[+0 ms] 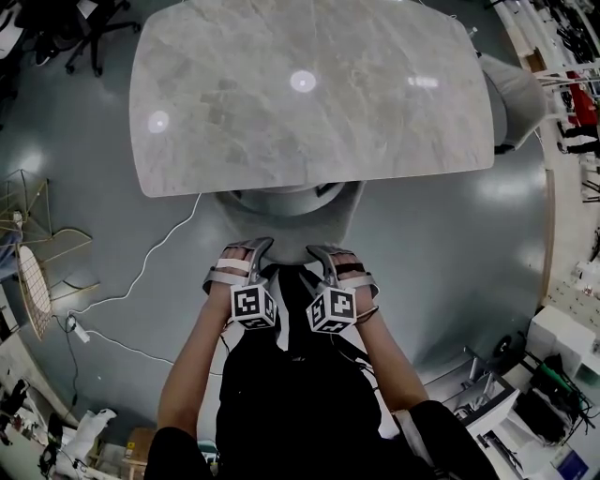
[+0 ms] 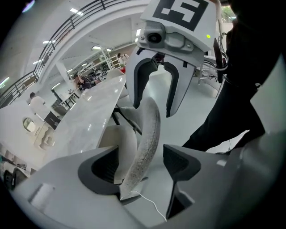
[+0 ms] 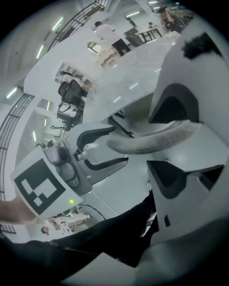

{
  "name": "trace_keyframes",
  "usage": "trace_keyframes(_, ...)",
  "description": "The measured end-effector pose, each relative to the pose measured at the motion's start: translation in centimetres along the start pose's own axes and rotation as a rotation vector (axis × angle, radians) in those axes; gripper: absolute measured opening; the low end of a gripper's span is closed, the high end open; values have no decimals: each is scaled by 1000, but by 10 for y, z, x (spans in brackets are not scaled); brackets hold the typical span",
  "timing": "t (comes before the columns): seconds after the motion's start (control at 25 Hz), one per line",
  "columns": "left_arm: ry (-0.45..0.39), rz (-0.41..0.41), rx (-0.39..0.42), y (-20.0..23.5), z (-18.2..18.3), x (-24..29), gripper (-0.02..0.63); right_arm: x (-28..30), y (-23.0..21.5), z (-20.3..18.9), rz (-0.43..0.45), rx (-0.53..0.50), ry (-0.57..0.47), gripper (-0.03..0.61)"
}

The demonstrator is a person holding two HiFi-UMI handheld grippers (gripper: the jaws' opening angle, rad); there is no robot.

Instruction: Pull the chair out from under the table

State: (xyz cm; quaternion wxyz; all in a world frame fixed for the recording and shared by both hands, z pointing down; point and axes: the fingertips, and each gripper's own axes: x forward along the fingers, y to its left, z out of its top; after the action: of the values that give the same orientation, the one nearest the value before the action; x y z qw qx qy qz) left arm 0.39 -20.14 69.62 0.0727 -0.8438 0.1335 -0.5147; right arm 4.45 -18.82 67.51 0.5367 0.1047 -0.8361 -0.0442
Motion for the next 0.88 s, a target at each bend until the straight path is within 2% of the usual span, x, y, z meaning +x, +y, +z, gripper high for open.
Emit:
trace_keyframes(0.2, 68, -18, 47, -3, -13, 22, 338, 23, 0, -12, 39, -45, 50, 255)
trace_keyframes(0.4, 74, -54, 74, -8, -14, 38, 344, 39, 1, -19, 72, -75, 85, 256)
trace_keyframes(0.6, 116, -81, 120, -8, -25, 51, 349, 56, 4, -18, 115, -100, 99, 256)
trace_keyframes(0.88, 130, -112, 134, -13, -27, 68, 365, 80, 15, -28, 158, -162, 158, 256)
